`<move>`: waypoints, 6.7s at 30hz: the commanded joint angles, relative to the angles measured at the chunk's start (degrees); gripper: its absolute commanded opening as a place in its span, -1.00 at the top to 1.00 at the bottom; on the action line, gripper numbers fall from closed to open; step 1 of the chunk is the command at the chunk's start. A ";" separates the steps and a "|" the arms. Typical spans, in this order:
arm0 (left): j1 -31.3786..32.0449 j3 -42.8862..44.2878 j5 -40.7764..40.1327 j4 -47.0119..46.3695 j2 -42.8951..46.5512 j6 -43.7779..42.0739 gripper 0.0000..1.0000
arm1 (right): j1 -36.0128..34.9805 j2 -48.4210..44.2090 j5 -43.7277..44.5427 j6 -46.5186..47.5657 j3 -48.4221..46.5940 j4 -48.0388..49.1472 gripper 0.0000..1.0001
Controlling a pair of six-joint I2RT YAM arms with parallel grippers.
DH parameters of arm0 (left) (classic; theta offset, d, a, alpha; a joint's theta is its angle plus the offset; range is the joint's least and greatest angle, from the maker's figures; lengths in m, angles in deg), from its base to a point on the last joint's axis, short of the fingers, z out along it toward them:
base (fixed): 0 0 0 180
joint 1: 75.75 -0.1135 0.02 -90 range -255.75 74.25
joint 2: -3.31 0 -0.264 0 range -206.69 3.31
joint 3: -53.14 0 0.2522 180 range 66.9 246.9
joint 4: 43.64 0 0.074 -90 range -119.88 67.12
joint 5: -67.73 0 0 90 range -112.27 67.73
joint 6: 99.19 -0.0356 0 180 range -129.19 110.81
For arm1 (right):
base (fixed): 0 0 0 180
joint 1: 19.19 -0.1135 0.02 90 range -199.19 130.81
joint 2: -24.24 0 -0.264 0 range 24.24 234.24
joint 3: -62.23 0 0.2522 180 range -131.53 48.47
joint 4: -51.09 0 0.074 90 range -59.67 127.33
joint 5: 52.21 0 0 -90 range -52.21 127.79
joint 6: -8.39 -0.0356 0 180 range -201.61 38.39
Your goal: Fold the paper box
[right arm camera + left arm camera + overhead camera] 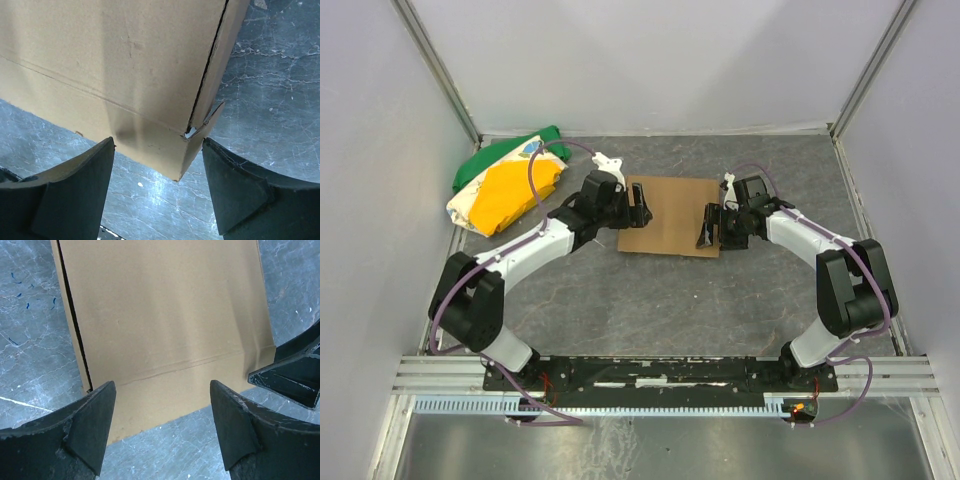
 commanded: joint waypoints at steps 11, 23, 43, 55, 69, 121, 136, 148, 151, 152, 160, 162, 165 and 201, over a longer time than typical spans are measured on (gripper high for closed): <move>0.12 0.05 -5.97 5.56 0.53 -0.71 -0.54 | -0.16 -1.00 -0.70 0.71 -1.93 0.43 -0.57; 0.12 -3.72 -3.62 3.59 -1.73 0.41 -0.49 | -0.28 -0.84 -1.07 0.58 -2.02 0.39 -0.57; 0.14 -6.64 2.87 0.17 -2.47 2.26 -0.42 | -0.19 -0.84 -1.92 0.39 -1.95 0.52 -0.56; 0.12 -6.81 4.37 -0.60 -1.78 3.14 -0.38 | -0.21 -1.13 -2.59 0.52 -1.82 0.62 -0.56; 0.12 -7.14 6.56 -1.95 -0.96 4.26 -0.34 | -0.20 -0.96 -2.90 0.28 -2.05 0.55 -0.55; 0.11 -7.39 -2.16 0.14 -5.73 0.94 -0.20 | -2.57 -7.14 8.03 3.32 -2.78 -5.27 -0.36; 0.12 -7.73 -1.74 -0.31 -4.61 1.59 -0.16 | -3.08 -6.27 10.34 3.12 -2.40 -6.00 -0.61; 0.12 -6.98 -0.11 0.53 -0.09 2.25 -0.17 | -4.71 -2.33 5.50 2.33 -0.63 0.81 -0.58; 0.12 -7.14 0.21 0.26 -0.36 2.40 -0.17 | -5.33 -2.13 6.88 2.22 -0.88 0.07 -0.58; 0.12 -7.13 0.09 0.24 -0.56 2.29 -0.17 | -5.31 -2.12 7.77 2.20 -1.01 -0.37 -0.58; 0.15 -7.11 -0.91 0.15 -3.51 1.47 -0.17 | -5.54 -0.33 10.49 2.22 -0.69 -0.69 -0.57; 0.13 -7.30 -1.25 0.20 -3.30 1.35 -0.17 | -5.61 -0.16 11.29 2.15 -0.67 -0.66 -0.57; 0.16 -7.68 -3.32 0.86 -2.38 0.97 -0.17 | -5.68 -0.55 11.94 1.81 -0.25 -0.33 -0.58; 0.12 -9.57 -0.11 -7.04 -2.27 2.06 -0.16 | -6.24 -2.58 6.65 0.64 0.37 3.41 -0.52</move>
